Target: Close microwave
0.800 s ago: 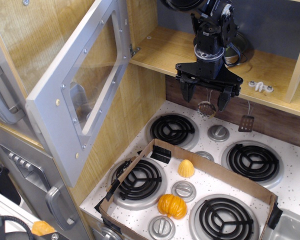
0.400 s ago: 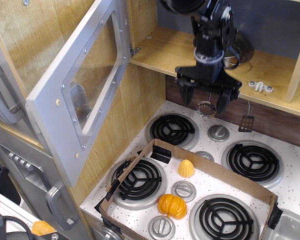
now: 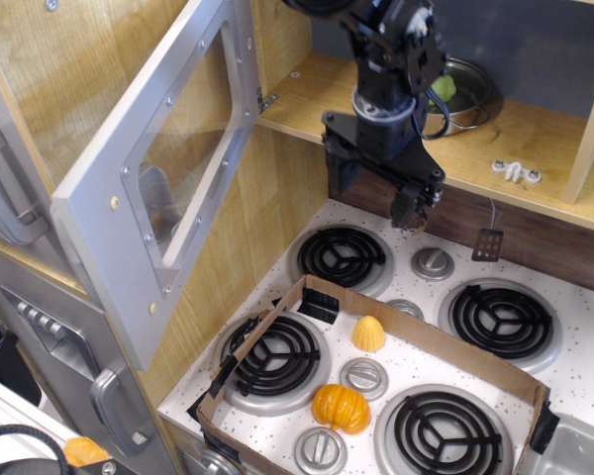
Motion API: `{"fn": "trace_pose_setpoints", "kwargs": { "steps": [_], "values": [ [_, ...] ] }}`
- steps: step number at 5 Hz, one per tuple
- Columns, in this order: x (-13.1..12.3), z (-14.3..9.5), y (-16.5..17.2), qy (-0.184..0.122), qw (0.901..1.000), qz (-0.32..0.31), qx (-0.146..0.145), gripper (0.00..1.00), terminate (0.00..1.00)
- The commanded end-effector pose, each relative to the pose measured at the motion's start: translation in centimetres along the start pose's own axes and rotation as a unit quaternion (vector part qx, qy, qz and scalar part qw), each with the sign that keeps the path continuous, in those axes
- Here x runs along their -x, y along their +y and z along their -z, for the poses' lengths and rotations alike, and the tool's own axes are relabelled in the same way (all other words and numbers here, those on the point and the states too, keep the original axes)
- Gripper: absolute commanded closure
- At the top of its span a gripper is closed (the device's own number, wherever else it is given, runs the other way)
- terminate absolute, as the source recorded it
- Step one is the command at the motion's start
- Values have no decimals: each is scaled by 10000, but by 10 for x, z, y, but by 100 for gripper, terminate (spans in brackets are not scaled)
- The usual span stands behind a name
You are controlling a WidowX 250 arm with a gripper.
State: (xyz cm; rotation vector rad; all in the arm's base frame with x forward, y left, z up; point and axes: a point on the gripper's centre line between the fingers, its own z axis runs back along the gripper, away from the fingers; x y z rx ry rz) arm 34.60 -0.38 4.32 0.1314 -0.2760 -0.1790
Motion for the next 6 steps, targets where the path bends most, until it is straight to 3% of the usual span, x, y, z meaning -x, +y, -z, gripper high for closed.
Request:
{"fn": "trace_pose_setpoints", "kwargs": {
  "steps": [1,2,4,6],
  "values": [
    [10,-76,40,20,9889,1433,-401,0,0],
    [24,-95,64,305,9701,2355,-508,0,0],
    [33,-130,106,913,9390,3278,-489,0,0],
    [42,-173,117,1401,9211,3569,-678,0,0]
  ]
}}
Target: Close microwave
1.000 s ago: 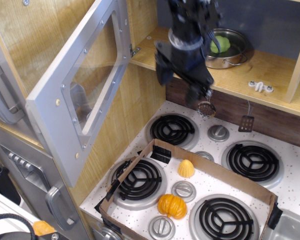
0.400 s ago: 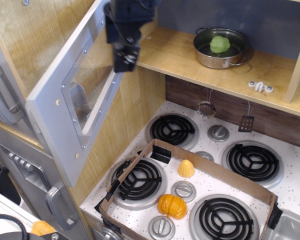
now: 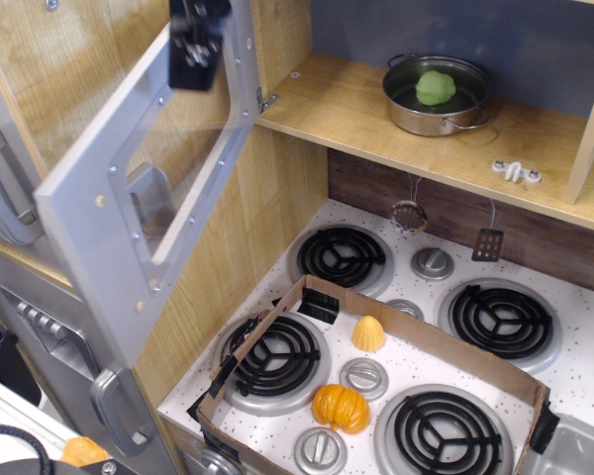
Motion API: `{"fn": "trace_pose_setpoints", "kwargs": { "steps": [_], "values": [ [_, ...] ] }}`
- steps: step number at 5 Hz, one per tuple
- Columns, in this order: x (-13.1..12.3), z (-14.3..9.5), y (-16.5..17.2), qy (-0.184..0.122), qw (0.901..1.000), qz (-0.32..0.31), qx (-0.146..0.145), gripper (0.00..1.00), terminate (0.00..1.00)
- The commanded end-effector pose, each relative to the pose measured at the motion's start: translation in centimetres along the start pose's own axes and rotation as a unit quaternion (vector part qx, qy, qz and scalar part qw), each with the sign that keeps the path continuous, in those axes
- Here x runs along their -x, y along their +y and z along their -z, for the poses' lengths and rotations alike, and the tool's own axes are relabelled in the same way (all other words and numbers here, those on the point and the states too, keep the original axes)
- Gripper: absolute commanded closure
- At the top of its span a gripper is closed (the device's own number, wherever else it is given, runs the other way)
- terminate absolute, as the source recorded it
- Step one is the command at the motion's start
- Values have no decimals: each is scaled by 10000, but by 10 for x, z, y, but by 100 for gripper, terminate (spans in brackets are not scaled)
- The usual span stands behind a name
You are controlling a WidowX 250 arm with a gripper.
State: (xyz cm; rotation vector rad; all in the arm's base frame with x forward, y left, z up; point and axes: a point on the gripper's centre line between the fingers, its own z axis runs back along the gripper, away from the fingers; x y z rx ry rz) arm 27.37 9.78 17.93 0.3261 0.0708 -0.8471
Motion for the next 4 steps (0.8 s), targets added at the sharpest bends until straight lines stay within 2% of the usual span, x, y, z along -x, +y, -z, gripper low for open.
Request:
{"fn": "trace_pose_setpoints", "kwargs": {
  "steps": [1,3,4],
  "values": [
    [20,-39,12,195,9992,156,-301,0,0],
    [50,-14,17,581,9962,538,-356,0,0],
    [64,0,16,699,9956,548,-295,0,0]
  ]
}}
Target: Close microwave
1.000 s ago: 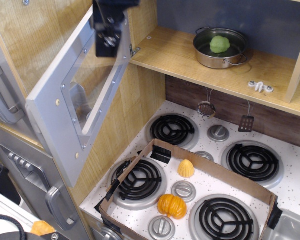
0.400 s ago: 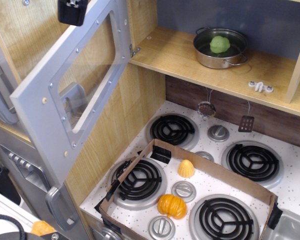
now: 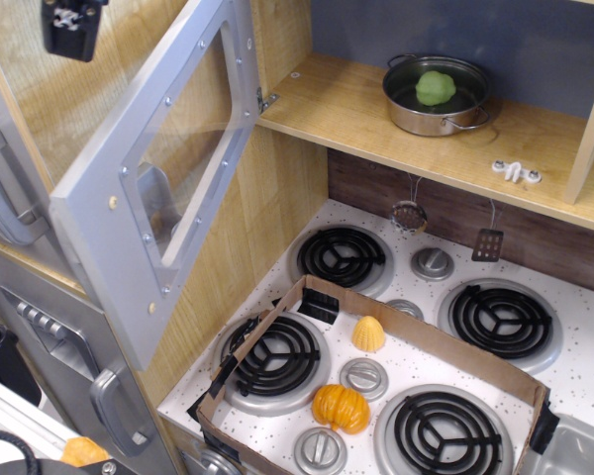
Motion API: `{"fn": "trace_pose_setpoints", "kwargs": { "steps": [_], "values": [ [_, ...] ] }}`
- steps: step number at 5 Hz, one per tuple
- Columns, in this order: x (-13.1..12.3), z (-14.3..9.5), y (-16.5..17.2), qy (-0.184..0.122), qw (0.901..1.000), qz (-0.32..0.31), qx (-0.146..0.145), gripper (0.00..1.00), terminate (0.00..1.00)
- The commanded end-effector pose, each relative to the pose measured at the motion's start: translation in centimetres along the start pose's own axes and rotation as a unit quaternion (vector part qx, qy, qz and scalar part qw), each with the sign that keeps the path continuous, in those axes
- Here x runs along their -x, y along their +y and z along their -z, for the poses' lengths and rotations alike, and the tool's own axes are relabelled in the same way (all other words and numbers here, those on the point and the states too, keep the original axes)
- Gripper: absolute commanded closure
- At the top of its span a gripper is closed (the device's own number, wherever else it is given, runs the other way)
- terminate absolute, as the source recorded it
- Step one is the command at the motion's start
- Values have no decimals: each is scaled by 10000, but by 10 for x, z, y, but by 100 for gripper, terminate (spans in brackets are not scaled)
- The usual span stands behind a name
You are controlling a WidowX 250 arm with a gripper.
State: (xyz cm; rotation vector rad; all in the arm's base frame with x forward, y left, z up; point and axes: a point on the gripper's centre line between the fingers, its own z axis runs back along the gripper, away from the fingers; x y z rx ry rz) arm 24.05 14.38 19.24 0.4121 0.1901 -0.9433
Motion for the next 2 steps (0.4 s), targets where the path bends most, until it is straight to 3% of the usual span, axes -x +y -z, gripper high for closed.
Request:
{"fn": "trace_pose_setpoints", "kwargs": {
  "steps": [1,2],
  "values": [
    [2,19,1,-129,9997,-103,171,0,0],
    [-15,22,-2,-619,9974,-227,275,0,0]
  ]
}}
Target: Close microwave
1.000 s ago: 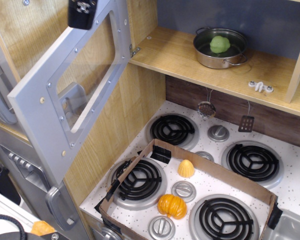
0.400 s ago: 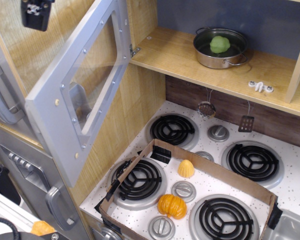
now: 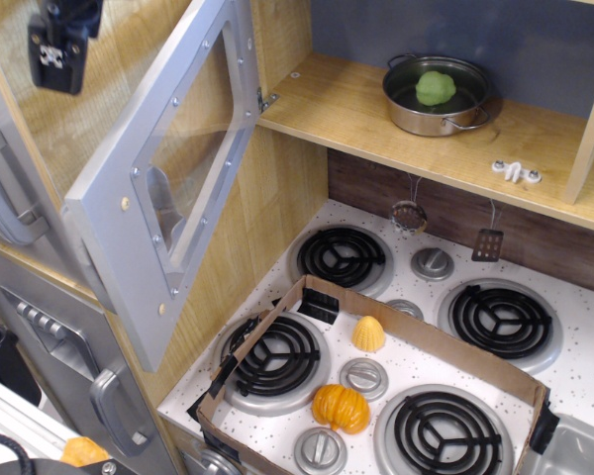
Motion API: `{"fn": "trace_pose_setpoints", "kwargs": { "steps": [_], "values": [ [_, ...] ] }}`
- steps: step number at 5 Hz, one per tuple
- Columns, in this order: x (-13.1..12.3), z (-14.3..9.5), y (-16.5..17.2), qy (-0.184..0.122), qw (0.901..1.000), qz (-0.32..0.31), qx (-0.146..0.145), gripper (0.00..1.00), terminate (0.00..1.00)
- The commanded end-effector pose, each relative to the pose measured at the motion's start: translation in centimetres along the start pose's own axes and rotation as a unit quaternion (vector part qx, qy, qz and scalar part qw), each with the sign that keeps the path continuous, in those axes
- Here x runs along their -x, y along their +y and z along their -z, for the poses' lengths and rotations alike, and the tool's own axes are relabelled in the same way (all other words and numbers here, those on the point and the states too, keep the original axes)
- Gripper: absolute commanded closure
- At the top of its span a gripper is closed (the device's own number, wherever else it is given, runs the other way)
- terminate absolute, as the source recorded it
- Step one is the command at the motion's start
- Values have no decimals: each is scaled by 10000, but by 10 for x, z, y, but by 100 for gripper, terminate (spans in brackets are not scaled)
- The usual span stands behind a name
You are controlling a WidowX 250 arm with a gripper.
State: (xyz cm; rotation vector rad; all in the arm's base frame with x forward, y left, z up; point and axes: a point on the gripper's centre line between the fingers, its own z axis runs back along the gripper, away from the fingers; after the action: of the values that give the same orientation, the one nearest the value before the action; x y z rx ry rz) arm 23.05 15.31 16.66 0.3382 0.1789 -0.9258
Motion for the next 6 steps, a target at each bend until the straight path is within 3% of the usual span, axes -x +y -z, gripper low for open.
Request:
{"fn": "trace_pose_setpoints", "kwargs": {
  "steps": [1,2,3,4,6],
  "values": [
    [-41,4,11,-802,9964,-275,82,0,0],
    [-68,15,19,-1740,9838,-440,5,0,0],
    [-98,20,28,-2299,9716,-517,203,0,0],
    [-132,20,36,-2843,9570,-579,3,0,0],
    [-180,2,54,-3399,9368,-697,-456,0,0]
  ]
}}
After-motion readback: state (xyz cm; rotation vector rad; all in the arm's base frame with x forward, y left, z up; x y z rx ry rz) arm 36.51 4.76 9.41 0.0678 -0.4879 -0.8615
